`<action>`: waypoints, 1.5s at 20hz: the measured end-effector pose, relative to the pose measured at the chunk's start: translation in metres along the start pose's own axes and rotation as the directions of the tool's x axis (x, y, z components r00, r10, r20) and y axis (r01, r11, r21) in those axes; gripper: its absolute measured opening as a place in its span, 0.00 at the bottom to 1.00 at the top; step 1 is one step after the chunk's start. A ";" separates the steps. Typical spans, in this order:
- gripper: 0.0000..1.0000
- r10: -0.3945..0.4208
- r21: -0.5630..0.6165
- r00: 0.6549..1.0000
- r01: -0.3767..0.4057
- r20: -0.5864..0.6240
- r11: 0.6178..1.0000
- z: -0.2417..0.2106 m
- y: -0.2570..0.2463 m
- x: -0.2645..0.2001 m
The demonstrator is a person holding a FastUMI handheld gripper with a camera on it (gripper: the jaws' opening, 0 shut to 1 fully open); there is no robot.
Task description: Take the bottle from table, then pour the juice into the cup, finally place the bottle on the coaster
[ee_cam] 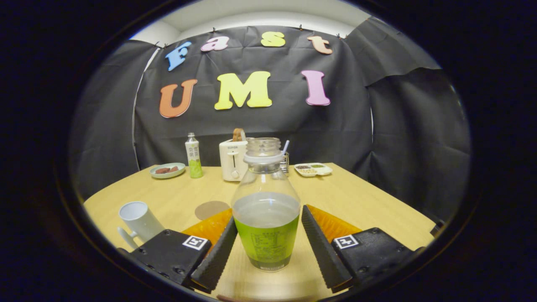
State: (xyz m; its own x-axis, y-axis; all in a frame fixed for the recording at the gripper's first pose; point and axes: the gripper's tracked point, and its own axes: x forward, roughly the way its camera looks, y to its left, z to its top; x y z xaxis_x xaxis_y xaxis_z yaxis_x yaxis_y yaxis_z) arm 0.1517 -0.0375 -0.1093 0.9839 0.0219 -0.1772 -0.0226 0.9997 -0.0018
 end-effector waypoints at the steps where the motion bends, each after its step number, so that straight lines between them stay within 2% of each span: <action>1: 0.90 -0.006 -0.003 1.000 0.006 0.000 1.000 0.000 -0.001 -0.002; 3: 0.82 -0.012 0.001 1.000 0.012 0.012 1.000 0.003 -0.002 -0.009; 4: 0.81 -0.021 -0.004 1.000 0.021 0.020 1.000 0.004 -0.003 -0.010; 15: 0.81 -0.095 -0.042 0.994 0.097 0.054 0.994 0.036 -0.021 -0.037; 22: 0.80 -0.066 -0.079 0.994 0.073 0.089 0.994 0.073 -0.011 -0.067; 26: 0.81 -0.074 -0.204 0.988 0.102 0.139 0.974 0.095 -0.002 -0.080; 30: 0.81 -0.103 -0.394 0.982 0.159 0.159 0.905 0.103 0.012 -0.083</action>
State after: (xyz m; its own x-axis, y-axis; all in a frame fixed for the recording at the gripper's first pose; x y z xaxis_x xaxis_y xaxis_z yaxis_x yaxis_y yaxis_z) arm 0.0882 -0.0265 0.0062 0.9966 -0.0804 -0.0173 0.0659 0.9063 -0.4175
